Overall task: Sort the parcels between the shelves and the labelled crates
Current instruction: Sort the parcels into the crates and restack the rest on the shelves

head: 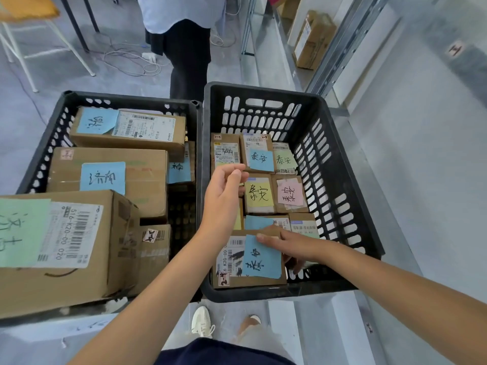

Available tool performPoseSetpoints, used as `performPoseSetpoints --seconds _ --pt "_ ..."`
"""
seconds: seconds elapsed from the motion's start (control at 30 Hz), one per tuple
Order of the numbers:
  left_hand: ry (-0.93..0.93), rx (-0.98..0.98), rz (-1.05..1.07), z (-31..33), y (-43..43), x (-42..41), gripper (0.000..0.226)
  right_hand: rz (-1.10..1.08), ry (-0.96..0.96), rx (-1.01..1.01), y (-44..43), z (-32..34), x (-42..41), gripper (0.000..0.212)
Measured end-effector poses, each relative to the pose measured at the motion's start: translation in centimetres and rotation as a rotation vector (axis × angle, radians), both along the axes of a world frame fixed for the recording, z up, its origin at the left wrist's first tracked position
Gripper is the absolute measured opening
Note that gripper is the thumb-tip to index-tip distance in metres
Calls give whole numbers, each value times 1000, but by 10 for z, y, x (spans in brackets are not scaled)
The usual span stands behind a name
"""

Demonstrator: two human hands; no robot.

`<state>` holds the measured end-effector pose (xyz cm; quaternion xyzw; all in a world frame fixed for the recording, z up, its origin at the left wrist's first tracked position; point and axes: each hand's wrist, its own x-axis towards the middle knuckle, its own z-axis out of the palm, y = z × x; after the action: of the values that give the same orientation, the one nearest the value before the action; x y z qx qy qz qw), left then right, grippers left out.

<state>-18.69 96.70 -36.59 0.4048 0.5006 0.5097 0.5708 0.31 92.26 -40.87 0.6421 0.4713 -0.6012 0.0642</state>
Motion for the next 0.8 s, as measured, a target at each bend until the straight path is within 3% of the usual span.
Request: performPoseSetpoints --seconds 0.13,0.23,0.3,0.43,0.63,0.8 --pt "27 20 -40 -2 -1 1 20 147 -89 33 10 15 3 78" --pt "89 38 -91 -1 -1 3 18 184 -250 195 17 31 9 100" --pt "164 46 -135 1 0 4 18 158 -301 343 21 46 13 93" --pt "366 141 -256 17 4 6 25 35 -300 633 24 82 20 52" --pt "808 474 -469 59 8 30 37 -10 -481 981 8 138 39 54" --pt "896 566 -589 98 -8 59 49 -75 -540 1118 -18 184 58 51"
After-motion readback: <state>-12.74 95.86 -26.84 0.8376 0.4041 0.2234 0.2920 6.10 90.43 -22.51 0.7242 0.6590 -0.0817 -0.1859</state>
